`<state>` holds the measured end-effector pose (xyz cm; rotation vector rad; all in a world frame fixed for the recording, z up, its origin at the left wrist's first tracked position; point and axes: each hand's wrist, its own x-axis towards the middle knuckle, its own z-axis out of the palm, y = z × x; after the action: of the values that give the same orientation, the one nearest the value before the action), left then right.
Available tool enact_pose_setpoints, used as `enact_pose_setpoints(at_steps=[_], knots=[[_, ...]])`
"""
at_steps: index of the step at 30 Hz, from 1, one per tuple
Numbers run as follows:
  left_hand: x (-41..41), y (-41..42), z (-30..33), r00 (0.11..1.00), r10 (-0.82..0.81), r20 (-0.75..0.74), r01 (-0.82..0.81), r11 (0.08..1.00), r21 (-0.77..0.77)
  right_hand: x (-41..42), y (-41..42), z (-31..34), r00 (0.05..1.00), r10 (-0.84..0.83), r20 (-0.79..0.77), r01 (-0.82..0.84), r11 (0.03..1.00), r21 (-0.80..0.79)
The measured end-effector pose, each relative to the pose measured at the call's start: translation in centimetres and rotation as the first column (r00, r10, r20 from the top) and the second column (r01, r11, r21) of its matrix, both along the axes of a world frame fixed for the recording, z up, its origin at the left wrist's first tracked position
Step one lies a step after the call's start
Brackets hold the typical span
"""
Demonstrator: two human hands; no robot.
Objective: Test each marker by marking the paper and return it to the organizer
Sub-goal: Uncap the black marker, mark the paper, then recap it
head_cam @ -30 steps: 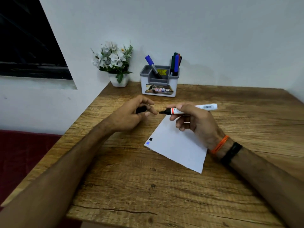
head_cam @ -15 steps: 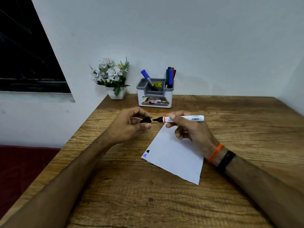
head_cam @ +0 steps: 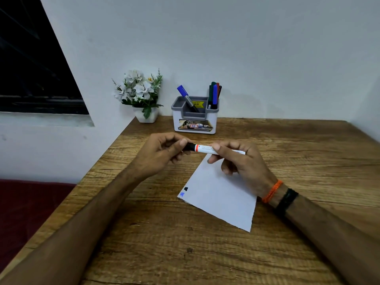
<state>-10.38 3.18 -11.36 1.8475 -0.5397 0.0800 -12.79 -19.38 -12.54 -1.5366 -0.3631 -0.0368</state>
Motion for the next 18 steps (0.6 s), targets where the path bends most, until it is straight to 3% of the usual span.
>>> enact_pose_setpoints(at_steps=[6,14,16,18], knots=[[0.3,-0.6,-0.8,0.992,0.081,0.098,-0.082,0.997,-0.004,0.2,0.7,-0.7,0.960,-0.027,0.280,0.084,0.978,-0.192],[0.5,-0.9,-1.2,0.989,0.138,0.053,-0.139,0.990,0.009,0.3,0.8,-0.6,0.792,0.018,0.611,0.295,0.864,-0.407],[0.3,-1.1,-1.2,0.992,0.120,0.043,-0.120,0.993,0.007,0.4,0.6,-0.5,0.743,0.066,0.666,0.331,0.829,-0.451],[0.2,-1.0,-1.0,0.994,0.109,0.022,-0.109,0.994,-0.026,0.5,0.6,-0.5,0.752,0.082,0.654,0.313,0.829,-0.463]])
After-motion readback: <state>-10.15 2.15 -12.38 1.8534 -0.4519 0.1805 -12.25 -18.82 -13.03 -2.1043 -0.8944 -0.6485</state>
